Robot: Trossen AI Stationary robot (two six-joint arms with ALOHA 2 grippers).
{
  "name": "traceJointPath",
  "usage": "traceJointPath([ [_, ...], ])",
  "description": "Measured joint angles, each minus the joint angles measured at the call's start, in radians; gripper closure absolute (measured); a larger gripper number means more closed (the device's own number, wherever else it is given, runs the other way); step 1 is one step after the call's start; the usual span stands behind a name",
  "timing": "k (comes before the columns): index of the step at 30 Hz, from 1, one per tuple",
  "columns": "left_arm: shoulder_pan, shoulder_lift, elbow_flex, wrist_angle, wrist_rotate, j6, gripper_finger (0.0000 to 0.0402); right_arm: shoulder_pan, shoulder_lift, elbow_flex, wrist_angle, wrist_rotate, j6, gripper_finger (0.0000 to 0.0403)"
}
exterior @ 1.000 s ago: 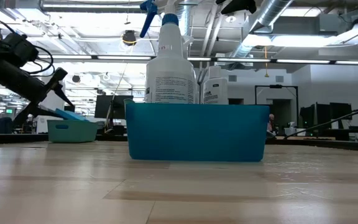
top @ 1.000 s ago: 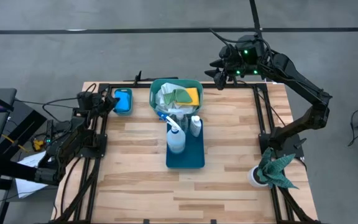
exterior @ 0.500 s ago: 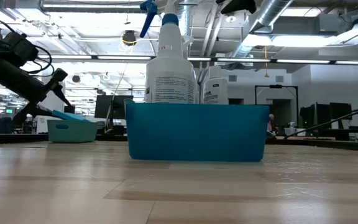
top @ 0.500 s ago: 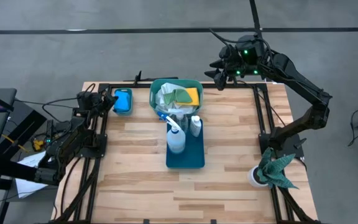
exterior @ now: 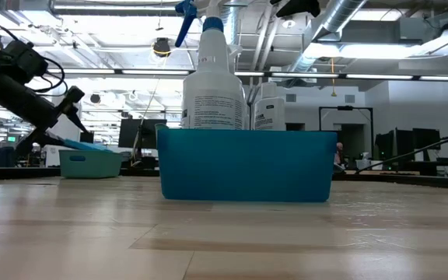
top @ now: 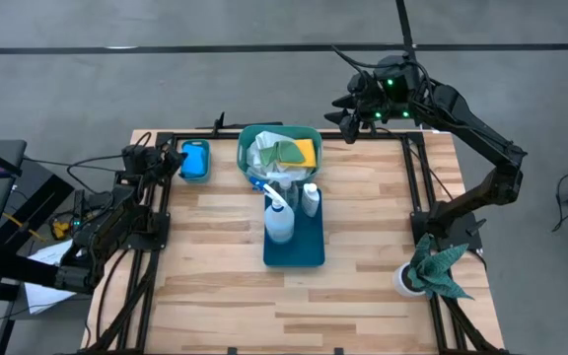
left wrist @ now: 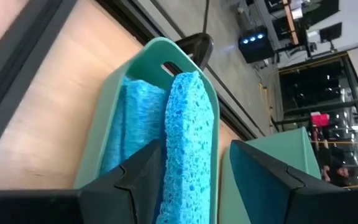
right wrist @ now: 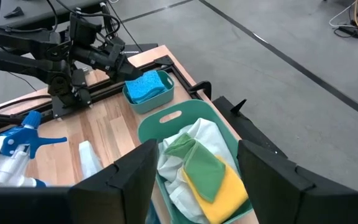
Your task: Pick & Place Kitchen Items
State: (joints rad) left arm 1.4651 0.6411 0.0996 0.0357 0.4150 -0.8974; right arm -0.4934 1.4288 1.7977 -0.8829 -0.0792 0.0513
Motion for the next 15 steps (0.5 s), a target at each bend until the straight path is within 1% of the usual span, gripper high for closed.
traceJointPath([
  [15, 0.012, 0.000, 0.000, 0.020, -0.025, -0.015, 0.0213, 0.000, 0.000, 0.000, -0.002, -0.003, 0.001, 0.0188],
])
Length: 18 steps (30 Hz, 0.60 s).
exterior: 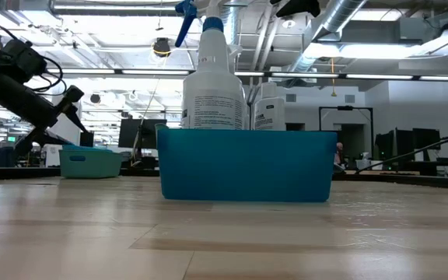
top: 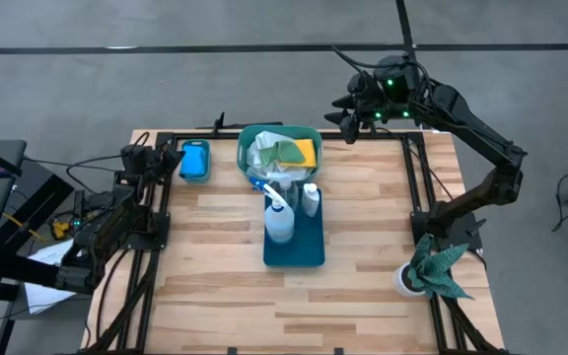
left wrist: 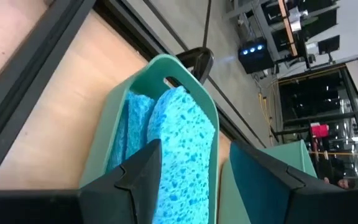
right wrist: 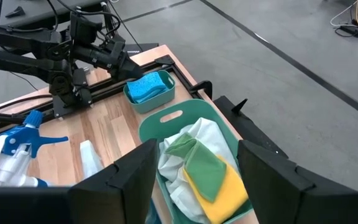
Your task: Pick & Place Kitchen Items
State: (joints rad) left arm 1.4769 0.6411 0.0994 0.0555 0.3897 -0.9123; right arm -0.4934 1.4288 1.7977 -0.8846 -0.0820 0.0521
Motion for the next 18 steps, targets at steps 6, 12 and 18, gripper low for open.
traceJointPath([
  [6, 0.005, 0.000, 0.000, 0.045, 0.020, -0.011, 0.0213, 0.000, 0.000, 0.000, -0.001, 0.000, -0.003, 0.0188],
  [12, 0.005, 0.000, 0.000, 0.082, 0.067, -0.012, 0.0213, 0.000, 0.000, 0.000, -0.001, 0.000, -0.008, 0.0188],
  [18, 0.005, 0.000, 0.000, 0.176, 0.114, -0.044, 0.0213, 0.000, 0.000, 0.000, -0.001, 0.000, -0.010, 0.0188],
])
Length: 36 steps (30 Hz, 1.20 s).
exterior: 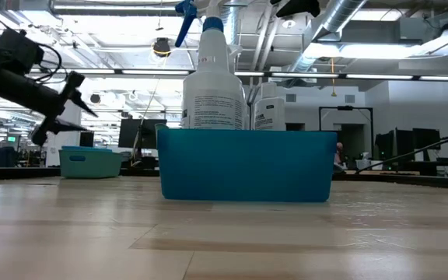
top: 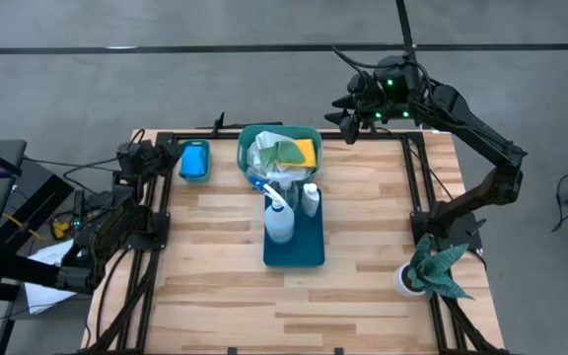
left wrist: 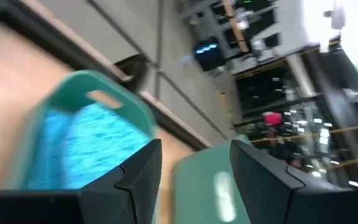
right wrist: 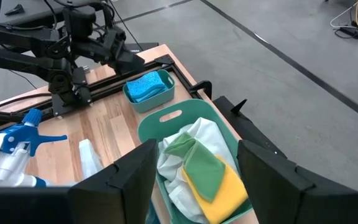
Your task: Pick & Place Kitchen Items
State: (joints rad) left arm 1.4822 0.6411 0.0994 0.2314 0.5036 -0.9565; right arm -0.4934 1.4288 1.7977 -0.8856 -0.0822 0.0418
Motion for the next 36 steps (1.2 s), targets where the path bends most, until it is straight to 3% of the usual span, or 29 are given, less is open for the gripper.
traceJointPath([
  [4, 0.000, 0.000, 0.000, 0.105, 0.054, -0.061, 0.0213, 0.000, 0.000, 0.000, 0.001, 0.000, -0.008, 0.0188],
  [8, 0.000, -0.010, 0.000, 0.105, 0.089, -0.080, 0.0213, 0.000, 0.000, 0.000, 0.003, 0.000, -0.017, 0.0188],
  [13, -0.002, -0.025, 0.000, 0.123, 0.211, -0.064, 0.0213, 0.000, 0.000, 0.000, 0.003, 0.000, -0.023, 0.0188],
  [15, -0.014, -0.026, -0.001, 0.219, 0.306, -0.055, 0.0213, 0.000, 0.000, 0.000, 0.004, 0.000, -0.023, 0.0188],
  [18, -0.068, -0.026, -0.001, 0.524, 0.420, -0.138, 0.0216, 0.000, 0.000, 0.000, 0.004, 0.000, -0.023, 0.0188],
  [20, -0.118, -0.026, -0.001, 0.783, 0.405, -0.208, 0.0222, 0.000, 0.000, 0.000, 0.004, 0.000, -0.023, 0.0188],
  [24, -0.248, -0.027, 0.001, 1.114, 0.215, -0.188, 0.0245, 0.000, 0.000, 0.000, 0.006, 0.000, -0.023, 0.0188],
  [31, -0.517, -0.016, 0.001, 1.028, 0.157, 0.079, 0.0327, 0.000, 0.000, 0.000, 0.006, 0.001, -0.021, 0.0188],
  [34, -0.645, 0.000, 0.001, 0.997, 0.077, 0.203, 0.0386, 0.000, 0.000, 0.000, 0.008, 0.001, -0.006, 0.0188],
  [36, -0.732, 0.015, 0.001, 0.979, 0.011, 0.275, 0.0392, 0.000, 0.000, 0.000, 0.012, 0.001, 0.012, 0.0188],
])
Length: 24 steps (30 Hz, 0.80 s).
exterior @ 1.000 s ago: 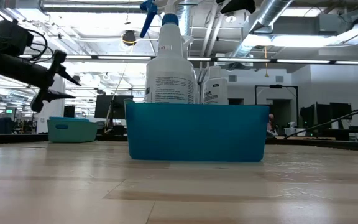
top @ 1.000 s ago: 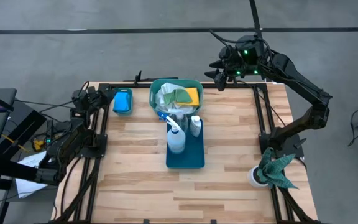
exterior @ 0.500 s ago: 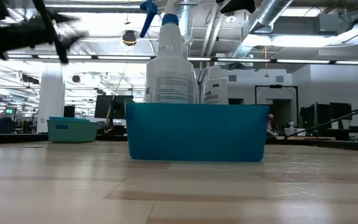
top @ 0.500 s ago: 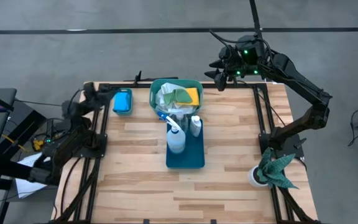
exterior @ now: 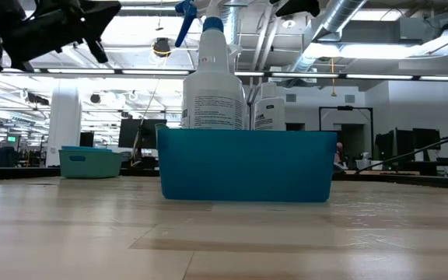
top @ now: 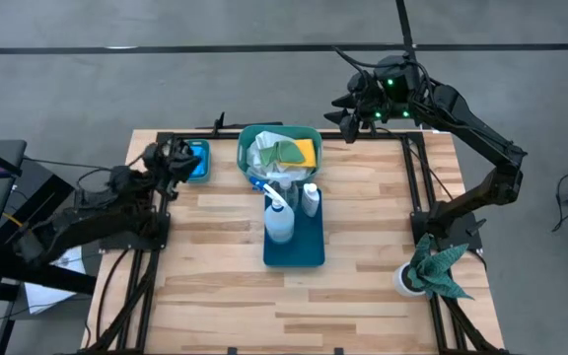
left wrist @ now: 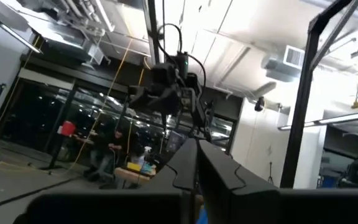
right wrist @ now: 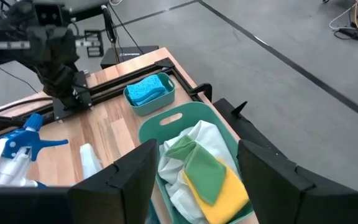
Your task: Pick & Place Kitchen Items
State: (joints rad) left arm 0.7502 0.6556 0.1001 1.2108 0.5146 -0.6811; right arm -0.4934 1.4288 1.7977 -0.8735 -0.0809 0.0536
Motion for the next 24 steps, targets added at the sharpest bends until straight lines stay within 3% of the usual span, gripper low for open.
traceJointPath([
  [7, -0.249, 0.042, 0.000, -0.056, -0.121, 0.175, 0.0401, 0.012, 0.000, 0.000, 0.000, 0.013, 0.026, 0.0188],
  [14, -0.437, 0.037, 0.017, -0.114, -0.289, 0.250, 0.0401, 0.047, -0.004, -0.001, 0.055, 0.053, 0.060, 0.0188],
  [20, -0.704, 0.055, 0.131, -0.323, -0.540, 0.442, 0.0401, 0.073, -0.006, -0.001, 0.047, 0.030, 0.062, 0.0188],
  [24, -0.844, 0.067, 0.163, -0.371, -0.656, 0.550, 0.0401, 0.101, -0.011, -0.001, 0.054, 0.012, 0.057, 0.0188],
])
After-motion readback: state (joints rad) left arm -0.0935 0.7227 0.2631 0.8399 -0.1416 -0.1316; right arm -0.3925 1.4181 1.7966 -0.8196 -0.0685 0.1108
